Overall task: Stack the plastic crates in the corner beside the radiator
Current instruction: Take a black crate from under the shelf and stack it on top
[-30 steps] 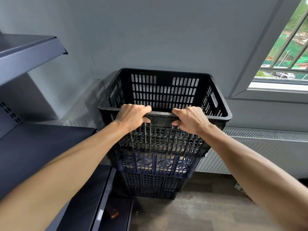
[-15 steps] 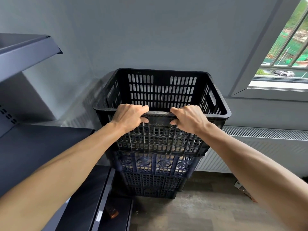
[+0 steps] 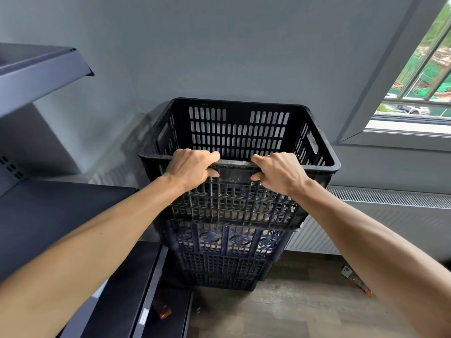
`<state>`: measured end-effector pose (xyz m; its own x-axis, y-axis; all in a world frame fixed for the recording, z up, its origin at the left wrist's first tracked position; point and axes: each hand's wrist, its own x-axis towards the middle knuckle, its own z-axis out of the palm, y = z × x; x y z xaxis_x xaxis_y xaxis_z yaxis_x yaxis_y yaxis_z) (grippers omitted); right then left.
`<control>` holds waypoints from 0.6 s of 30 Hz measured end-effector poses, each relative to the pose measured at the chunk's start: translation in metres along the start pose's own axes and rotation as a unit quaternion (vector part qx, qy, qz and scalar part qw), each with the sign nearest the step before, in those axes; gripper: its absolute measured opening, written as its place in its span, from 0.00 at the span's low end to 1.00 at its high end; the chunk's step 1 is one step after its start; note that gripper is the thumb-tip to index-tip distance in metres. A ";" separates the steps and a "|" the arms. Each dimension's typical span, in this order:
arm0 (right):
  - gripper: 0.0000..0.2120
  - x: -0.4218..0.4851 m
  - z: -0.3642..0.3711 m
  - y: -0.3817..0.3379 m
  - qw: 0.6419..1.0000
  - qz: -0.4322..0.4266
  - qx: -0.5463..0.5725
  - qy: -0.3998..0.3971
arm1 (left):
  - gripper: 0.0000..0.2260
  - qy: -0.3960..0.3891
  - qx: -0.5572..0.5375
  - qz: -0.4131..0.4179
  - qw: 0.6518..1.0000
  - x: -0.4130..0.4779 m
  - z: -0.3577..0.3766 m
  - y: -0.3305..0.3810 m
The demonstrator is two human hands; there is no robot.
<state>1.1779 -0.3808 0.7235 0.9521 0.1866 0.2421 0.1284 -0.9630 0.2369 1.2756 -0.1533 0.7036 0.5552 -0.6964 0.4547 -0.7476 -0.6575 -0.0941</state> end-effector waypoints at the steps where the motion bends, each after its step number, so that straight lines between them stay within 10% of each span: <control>1: 0.19 -0.001 0.001 0.000 1.000 -0.001 -0.001 0.004 | 0.18 0.006 0.002 0.002 1.000 -0.001 0.001 0.000; 18: 0.20 0.012 -0.002 -0.013 1.000 -0.016 0.001 -0.002 | 0.16 0.011 -0.002 -0.018 1.000 -0.010 0.001 -0.013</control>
<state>1.1866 -0.3659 0.7257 0.9489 0.2161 0.2300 0.1594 -0.9572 0.2416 1.2802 -0.1380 0.6995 0.5739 -0.6651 0.4778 -0.7286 -0.6810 -0.0730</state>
